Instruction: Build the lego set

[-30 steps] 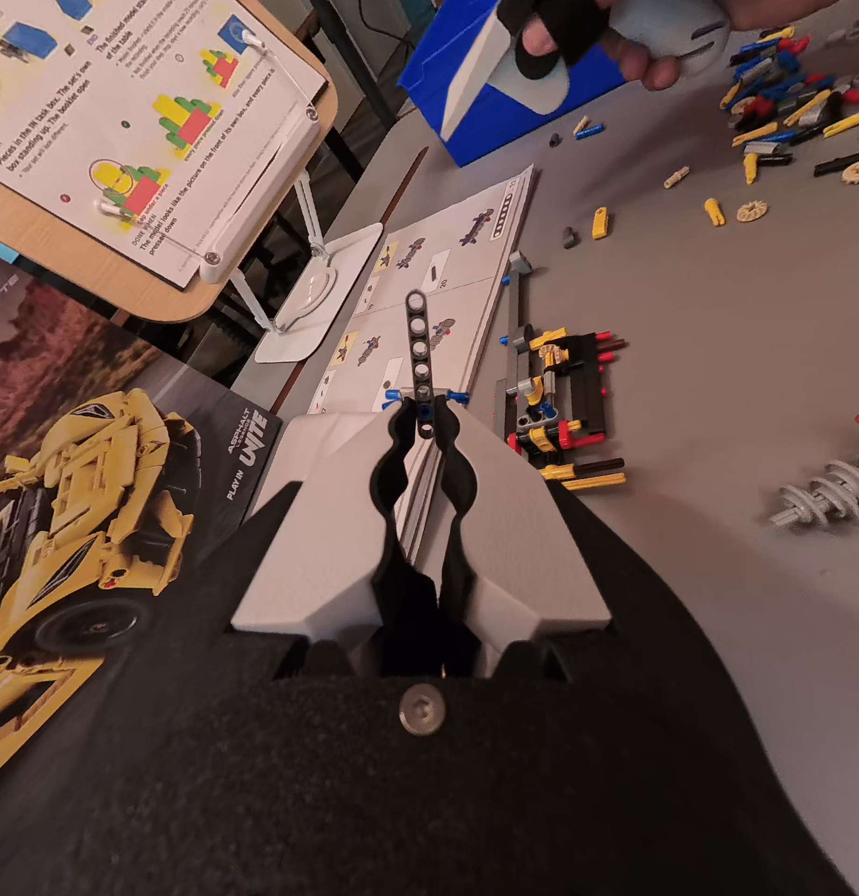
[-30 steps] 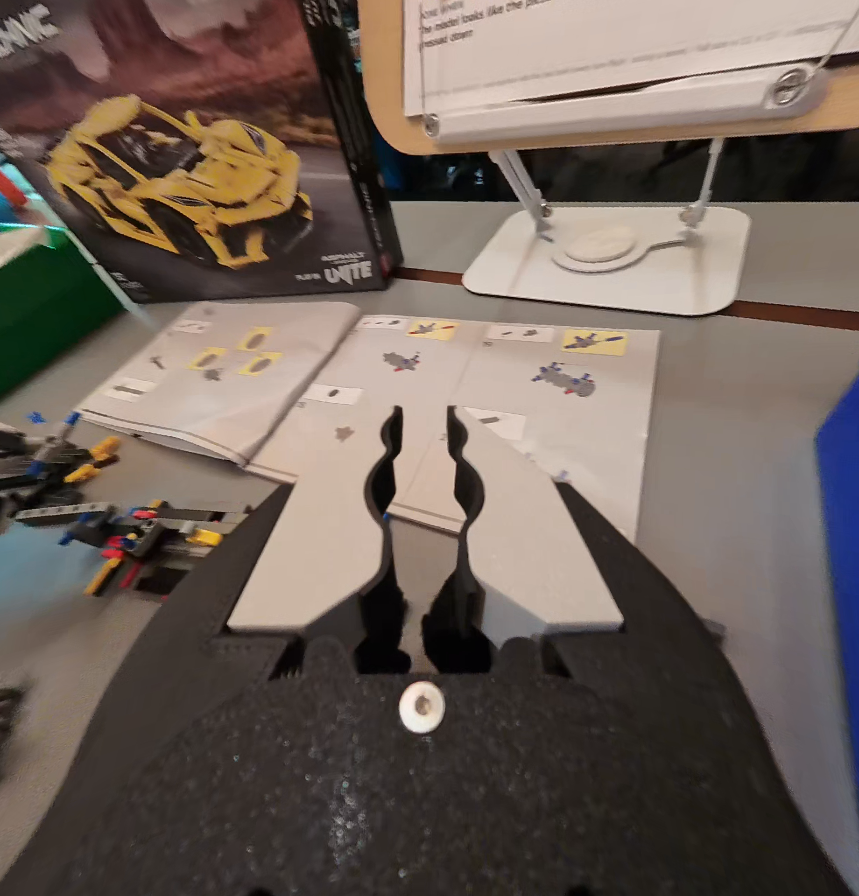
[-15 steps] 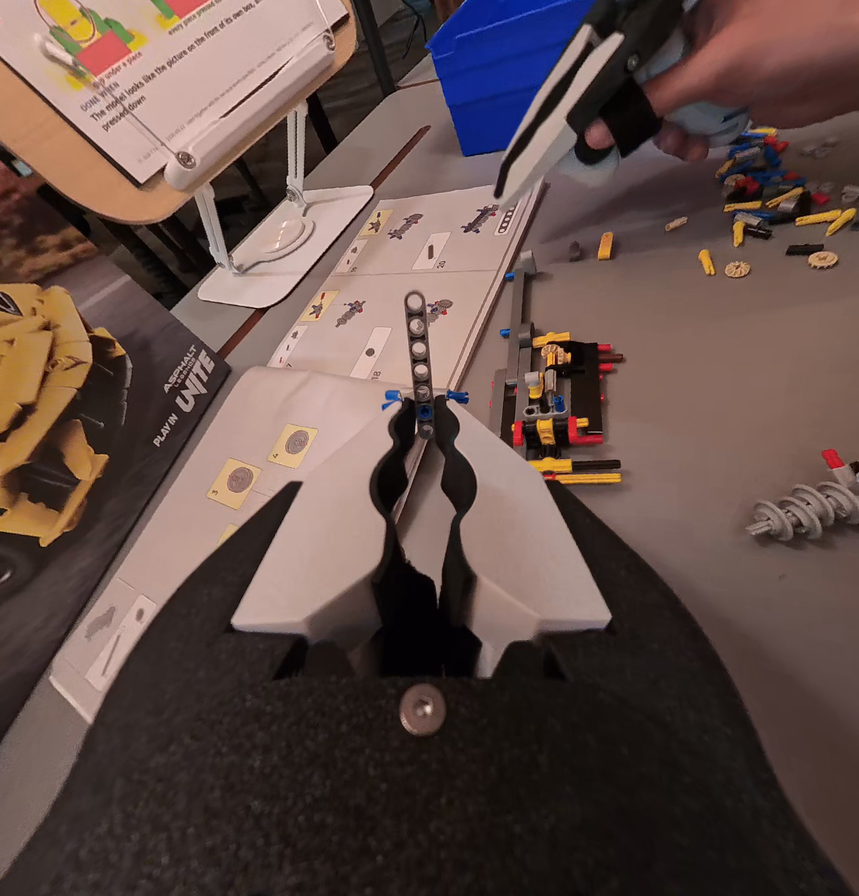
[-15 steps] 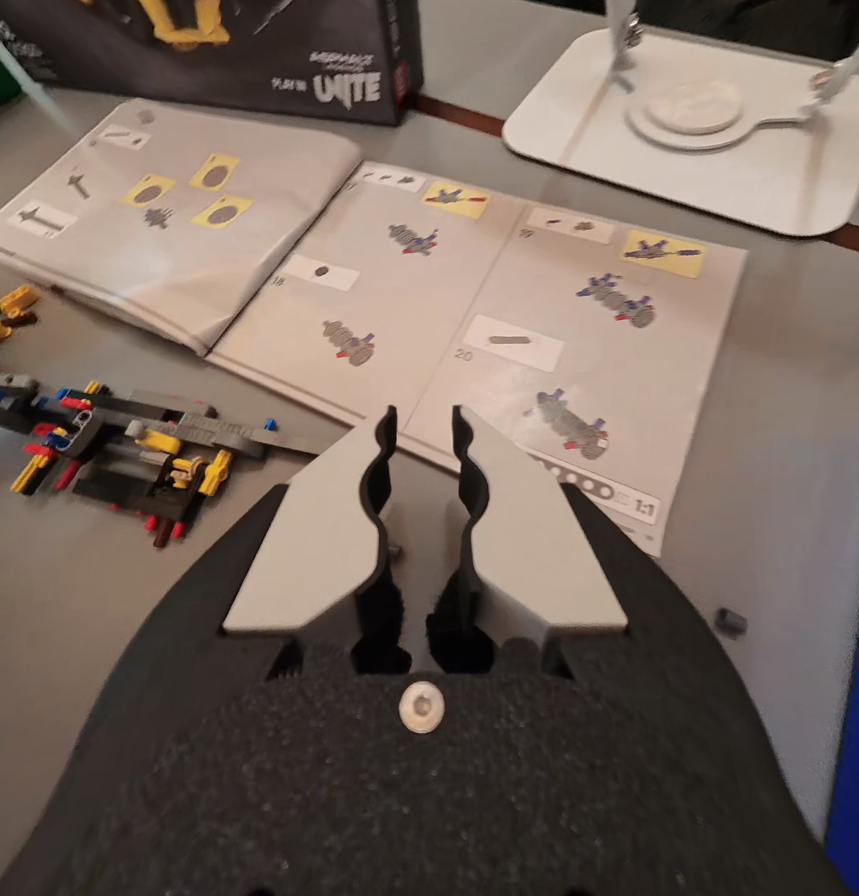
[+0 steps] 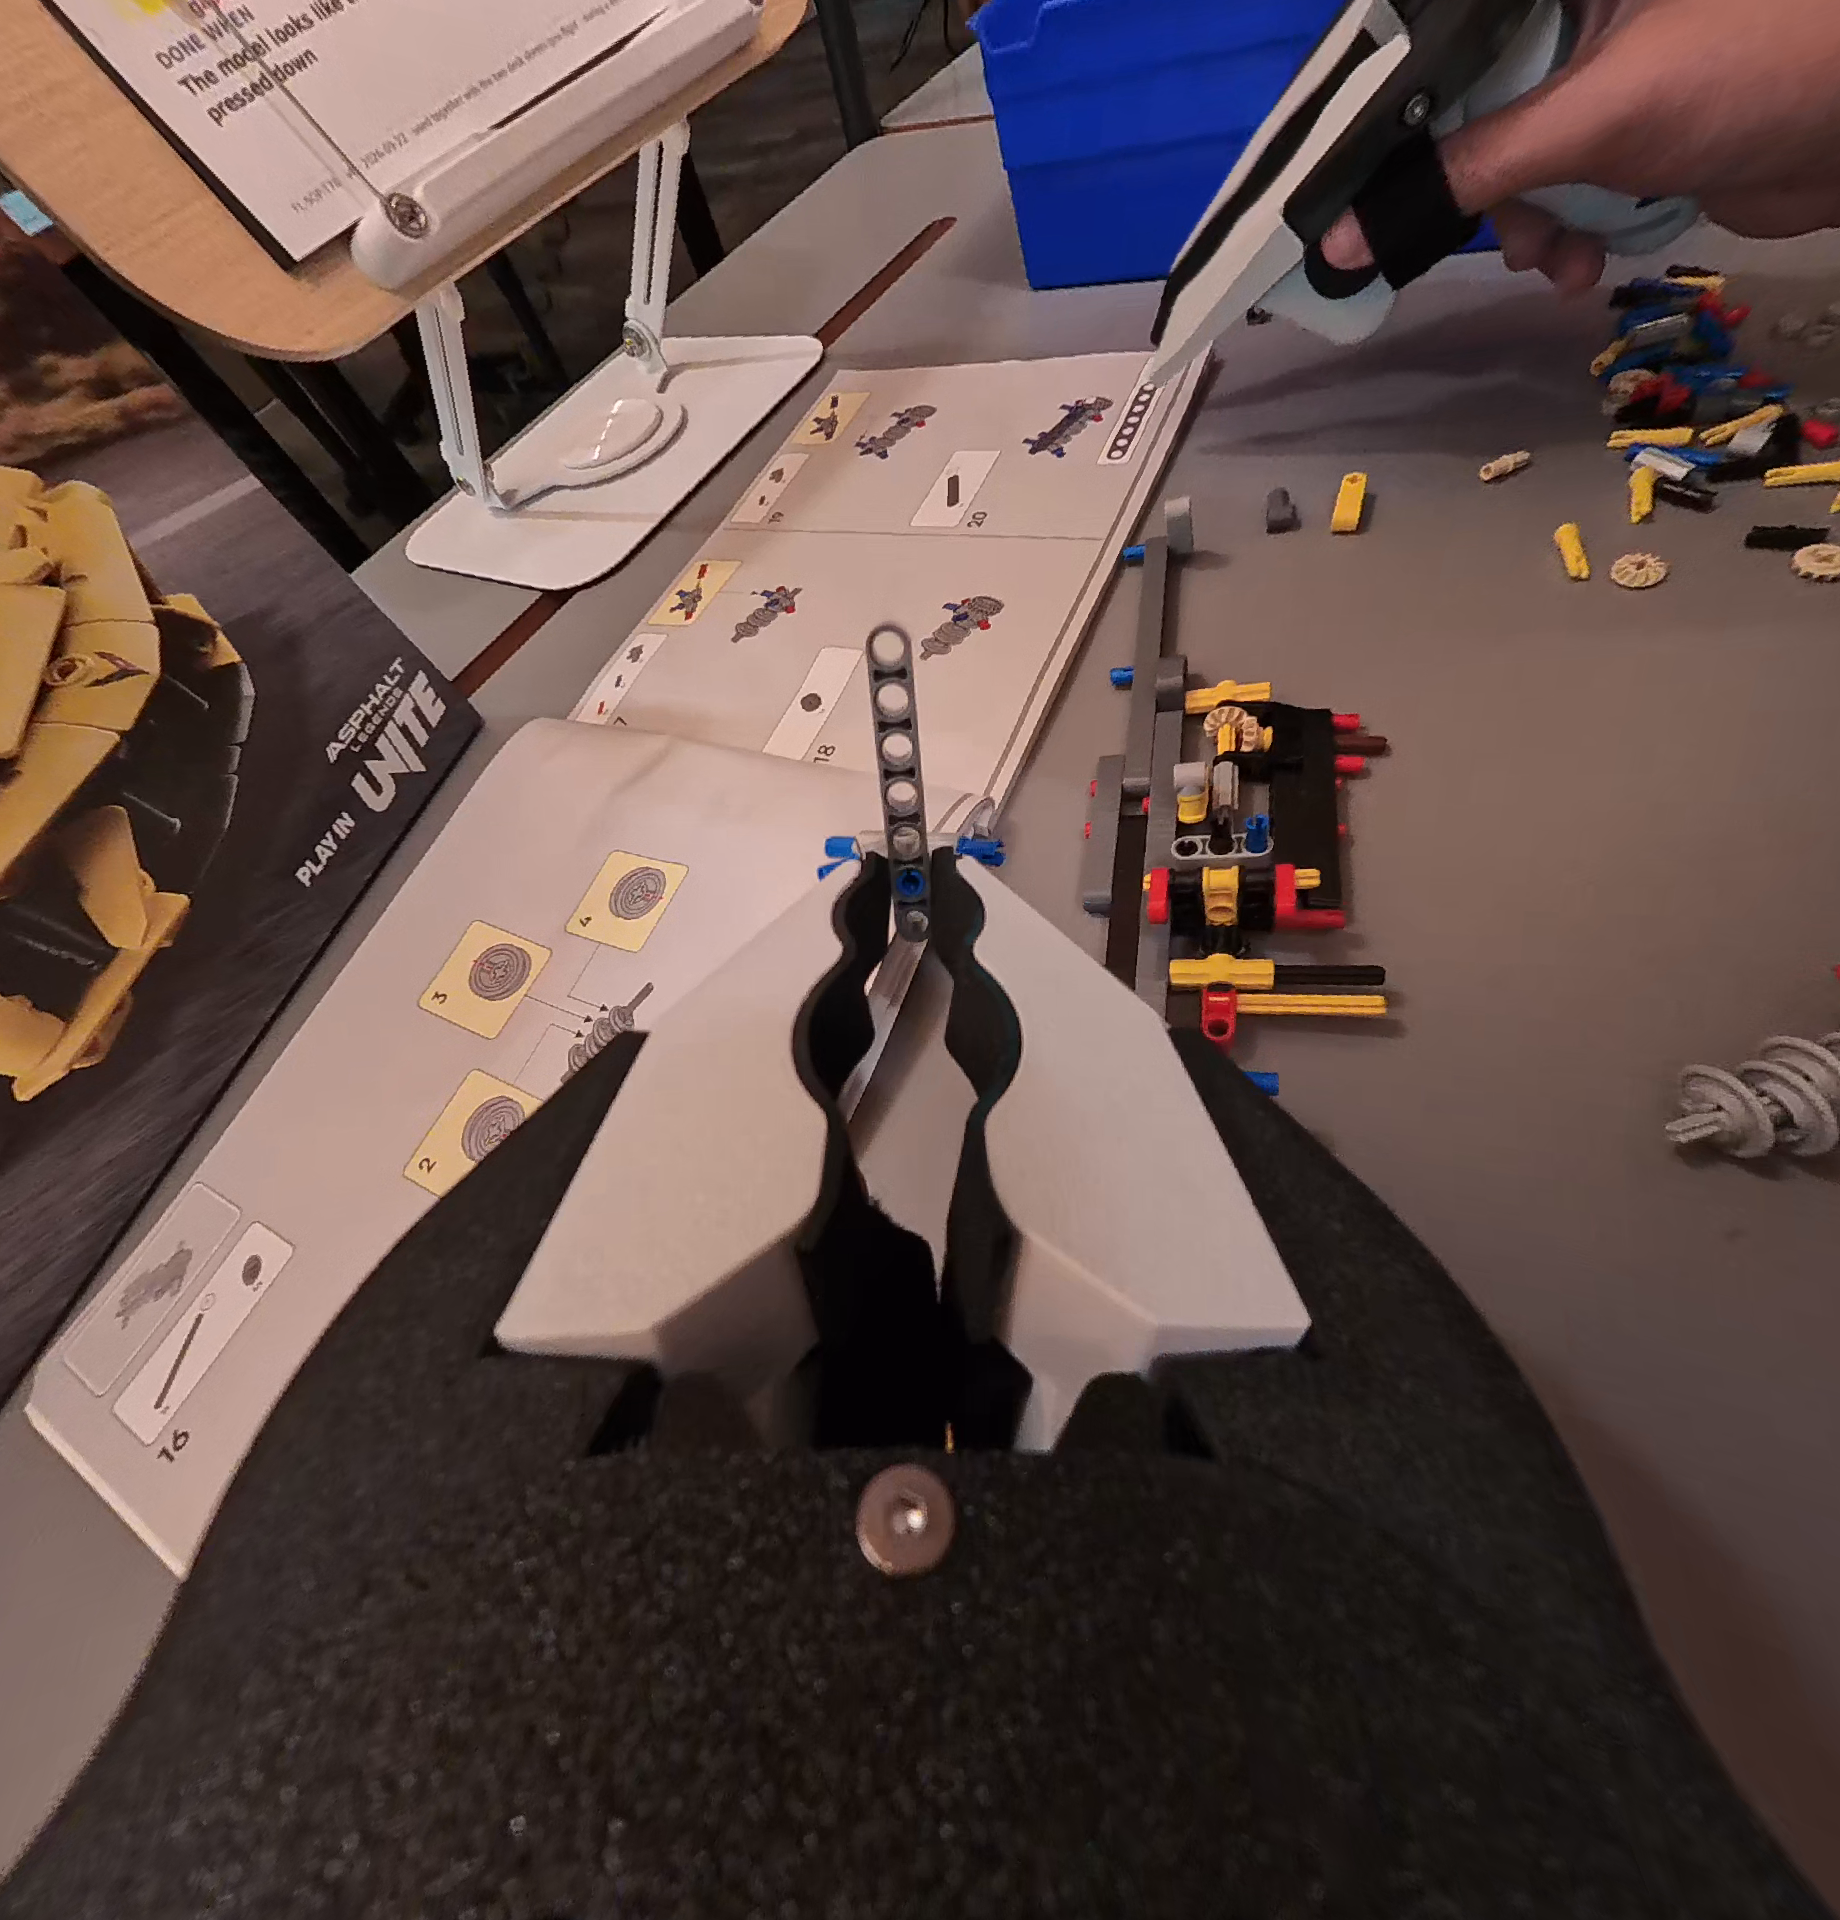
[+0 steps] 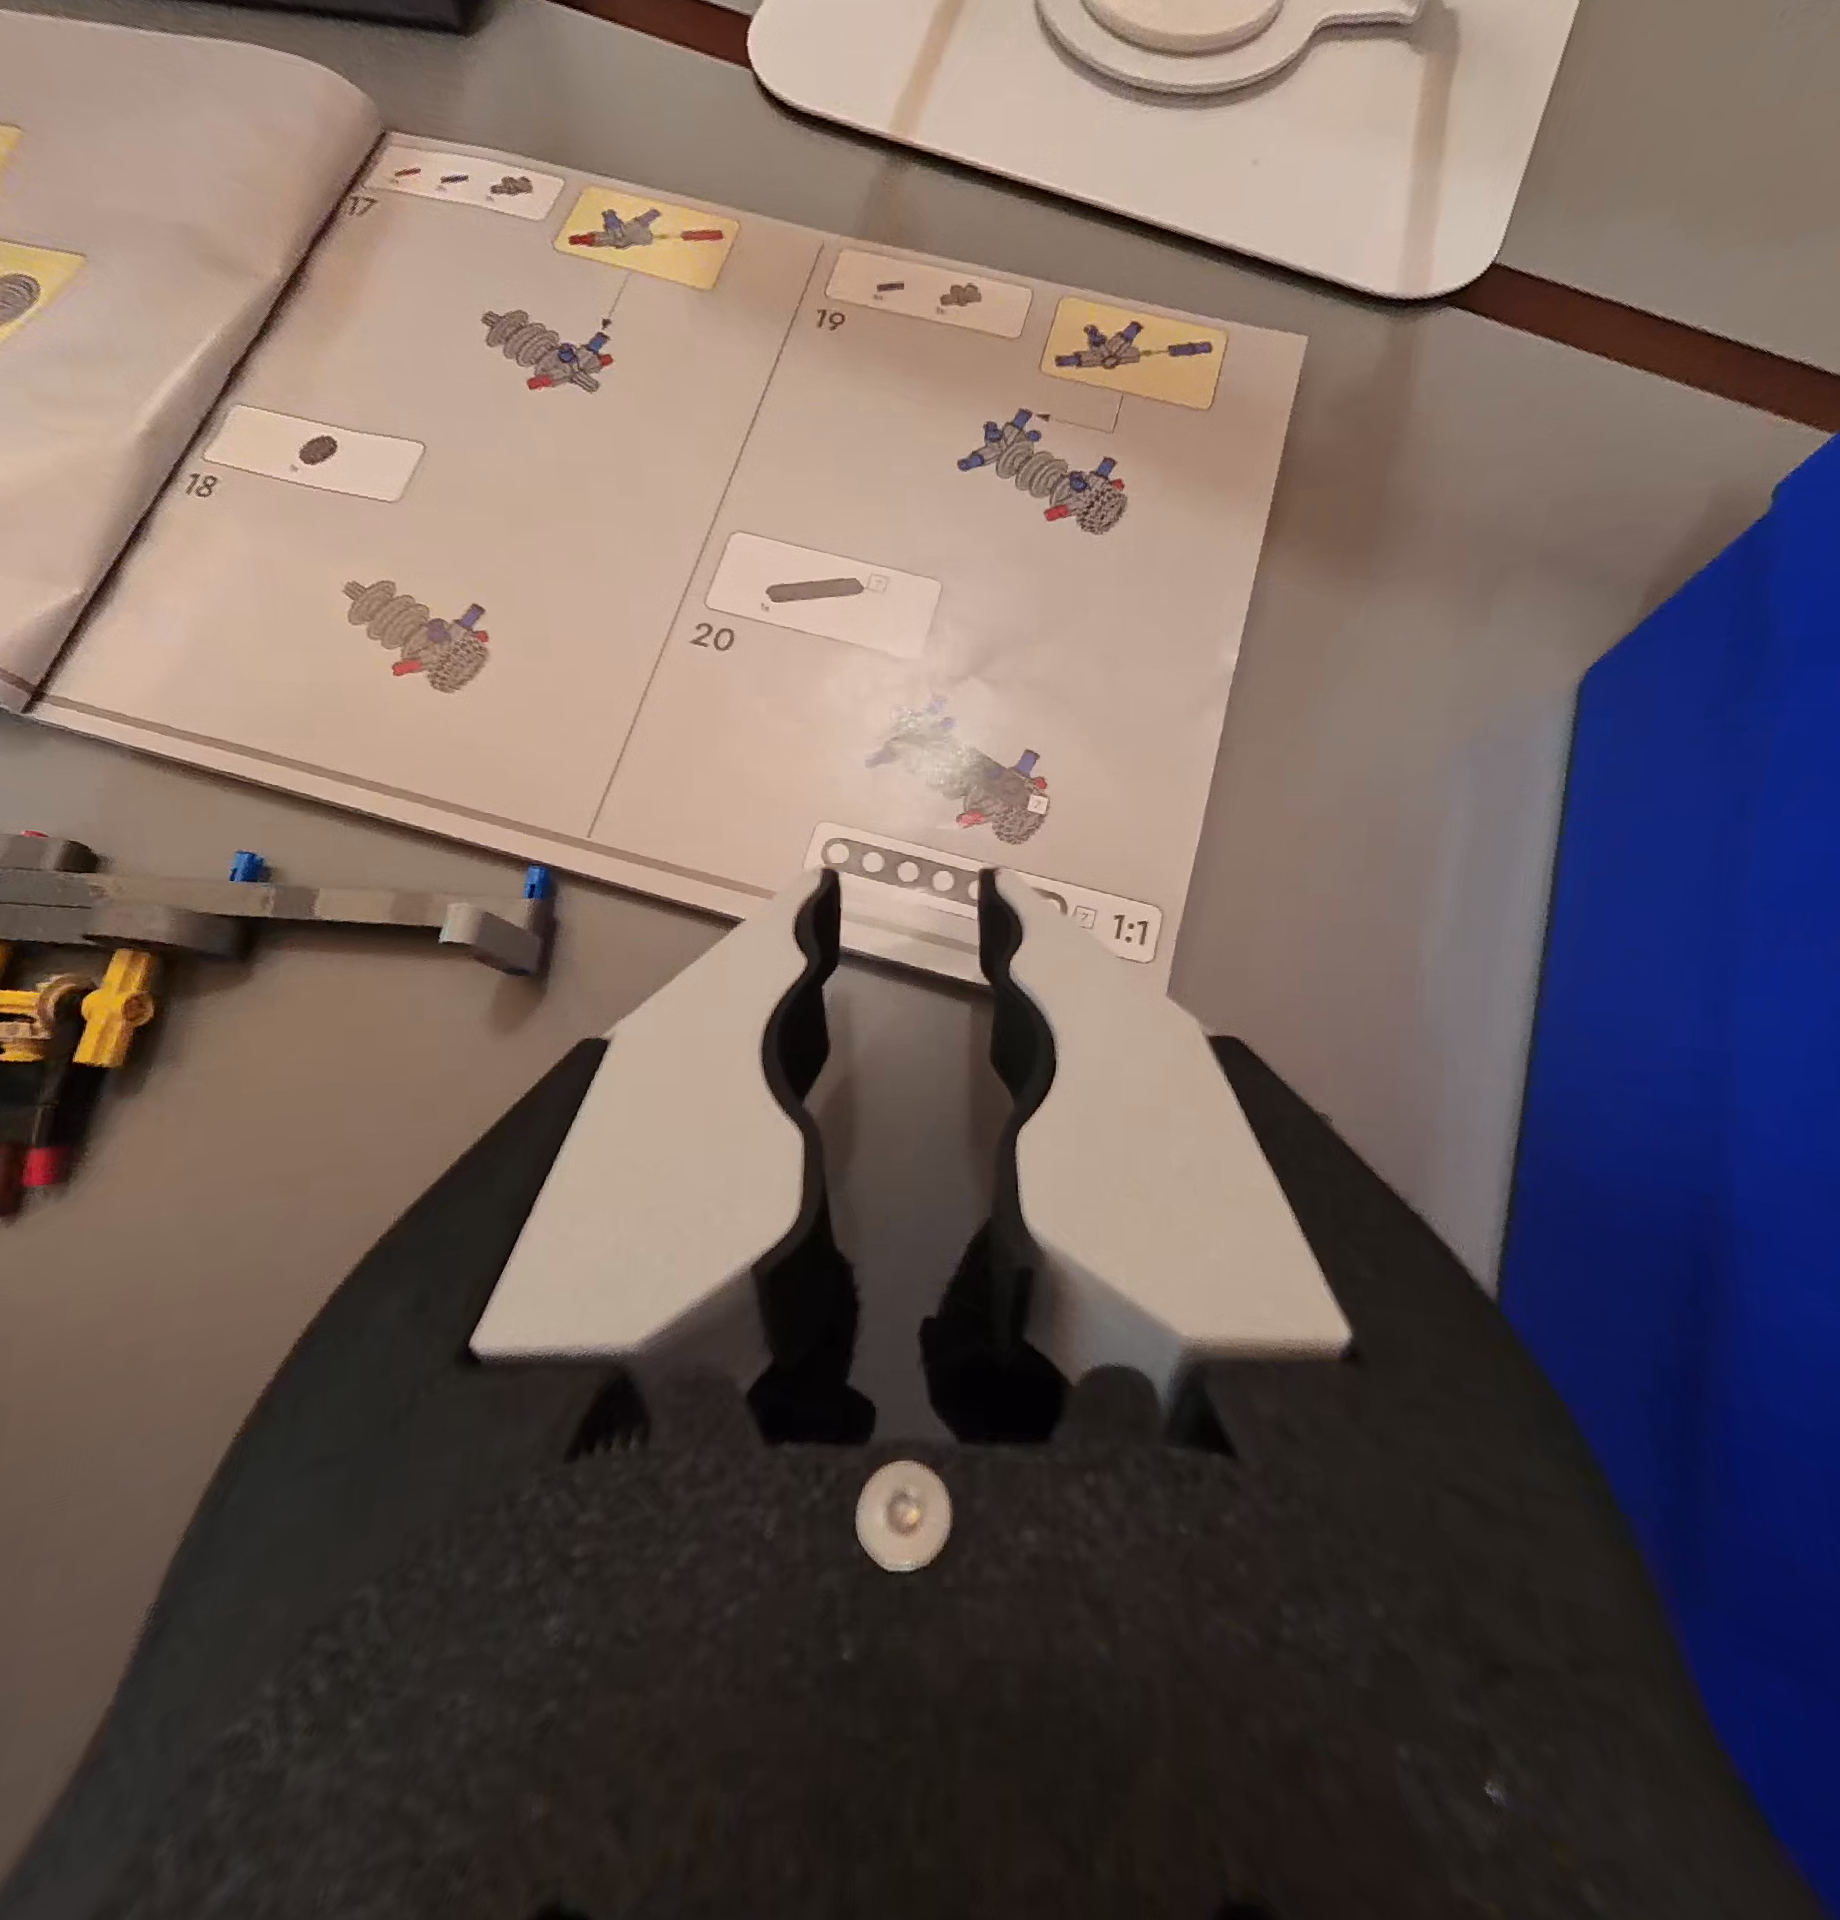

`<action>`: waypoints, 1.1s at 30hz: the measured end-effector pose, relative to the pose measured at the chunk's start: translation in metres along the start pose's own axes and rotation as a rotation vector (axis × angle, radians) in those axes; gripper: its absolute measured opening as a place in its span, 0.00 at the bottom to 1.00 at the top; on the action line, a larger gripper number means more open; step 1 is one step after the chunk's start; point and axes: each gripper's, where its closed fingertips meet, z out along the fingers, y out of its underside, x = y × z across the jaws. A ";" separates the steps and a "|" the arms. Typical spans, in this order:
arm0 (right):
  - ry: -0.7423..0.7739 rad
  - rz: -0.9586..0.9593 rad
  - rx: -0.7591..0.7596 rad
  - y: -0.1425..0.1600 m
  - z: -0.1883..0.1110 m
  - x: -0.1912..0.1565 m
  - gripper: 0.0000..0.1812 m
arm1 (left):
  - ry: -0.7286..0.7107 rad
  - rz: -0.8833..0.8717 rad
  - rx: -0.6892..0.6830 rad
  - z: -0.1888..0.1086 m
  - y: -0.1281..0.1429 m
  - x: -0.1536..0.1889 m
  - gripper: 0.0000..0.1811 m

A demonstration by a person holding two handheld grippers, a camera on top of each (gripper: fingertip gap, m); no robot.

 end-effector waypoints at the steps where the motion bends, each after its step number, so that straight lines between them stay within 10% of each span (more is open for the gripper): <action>1: -0.010 0.003 0.000 0.000 0.001 -0.001 0.14 | 0.000 -0.002 -0.003 0.001 0.001 0.000 0.03; 24: -0.089 -0.045 0.013 -0.003 0.004 -0.022 0.13 | -0.012 0.020 0.003 0.001 0.000 0.000 0.03; 33: -0.828 -0.133 0.391 -0.058 -0.063 -0.186 0.08 | 0.077 -0.009 0.141 -0.003 -0.030 0.025 0.03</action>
